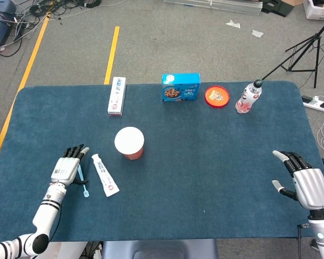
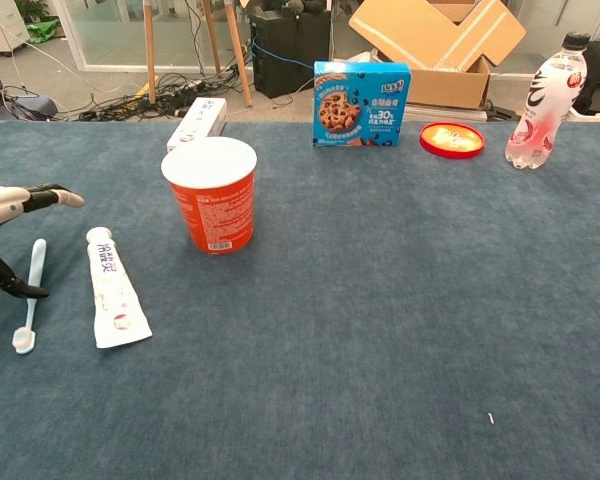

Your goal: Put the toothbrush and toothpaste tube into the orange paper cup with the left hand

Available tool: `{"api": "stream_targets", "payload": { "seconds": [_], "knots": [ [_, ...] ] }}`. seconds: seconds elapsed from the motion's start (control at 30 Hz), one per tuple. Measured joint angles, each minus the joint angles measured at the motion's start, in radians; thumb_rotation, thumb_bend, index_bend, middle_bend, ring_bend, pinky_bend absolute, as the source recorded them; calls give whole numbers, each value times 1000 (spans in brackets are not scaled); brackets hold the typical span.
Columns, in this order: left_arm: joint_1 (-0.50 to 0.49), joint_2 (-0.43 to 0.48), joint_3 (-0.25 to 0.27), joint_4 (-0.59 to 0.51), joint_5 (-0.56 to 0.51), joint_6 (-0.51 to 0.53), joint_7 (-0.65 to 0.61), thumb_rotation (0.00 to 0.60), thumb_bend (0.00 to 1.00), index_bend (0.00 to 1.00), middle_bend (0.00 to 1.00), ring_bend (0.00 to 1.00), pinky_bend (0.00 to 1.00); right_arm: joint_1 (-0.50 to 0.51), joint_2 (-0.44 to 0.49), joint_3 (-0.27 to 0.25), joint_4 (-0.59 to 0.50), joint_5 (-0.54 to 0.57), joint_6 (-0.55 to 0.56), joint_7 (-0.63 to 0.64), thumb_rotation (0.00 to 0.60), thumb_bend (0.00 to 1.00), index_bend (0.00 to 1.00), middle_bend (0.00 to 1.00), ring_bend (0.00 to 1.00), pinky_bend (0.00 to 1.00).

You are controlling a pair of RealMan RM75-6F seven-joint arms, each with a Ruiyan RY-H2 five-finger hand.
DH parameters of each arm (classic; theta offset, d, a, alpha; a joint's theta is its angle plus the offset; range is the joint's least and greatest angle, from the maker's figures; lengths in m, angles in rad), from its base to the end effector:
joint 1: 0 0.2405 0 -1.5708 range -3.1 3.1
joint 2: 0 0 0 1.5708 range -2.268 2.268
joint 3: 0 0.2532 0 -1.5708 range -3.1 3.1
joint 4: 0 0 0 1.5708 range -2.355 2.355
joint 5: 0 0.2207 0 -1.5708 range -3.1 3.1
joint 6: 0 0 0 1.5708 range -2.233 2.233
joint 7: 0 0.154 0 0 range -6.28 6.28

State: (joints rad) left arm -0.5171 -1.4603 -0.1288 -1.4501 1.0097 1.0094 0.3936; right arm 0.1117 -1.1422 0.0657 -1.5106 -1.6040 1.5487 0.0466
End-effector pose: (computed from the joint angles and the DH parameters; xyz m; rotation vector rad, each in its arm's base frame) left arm -0.2635 0.3189 0.0062 -1.6363 -1.0565 -0.6351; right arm -0.3058 -0.2036 0.1551 1.4487 -0.7622 1.0051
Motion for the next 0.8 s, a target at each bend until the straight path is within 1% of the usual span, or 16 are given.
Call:
{"api": "stream_targets", "payload": {
  "seconds": [0.57, 0.8],
  "knots": [
    [-15, -24, 9, 51, -49, -24, 11, 600, 0, 0, 0, 0, 0, 4, -2, -2, 3, 3, -8, -2, 600, 165, 216, 260, 223, 531],
    [-18, -26, 15, 59, -49, -22, 18, 600, 0, 0, 0, 0, 0, 6, -4, -3, 5, 3, -13, -6, 600, 165, 216, 259, 223, 531]
  ]
}}
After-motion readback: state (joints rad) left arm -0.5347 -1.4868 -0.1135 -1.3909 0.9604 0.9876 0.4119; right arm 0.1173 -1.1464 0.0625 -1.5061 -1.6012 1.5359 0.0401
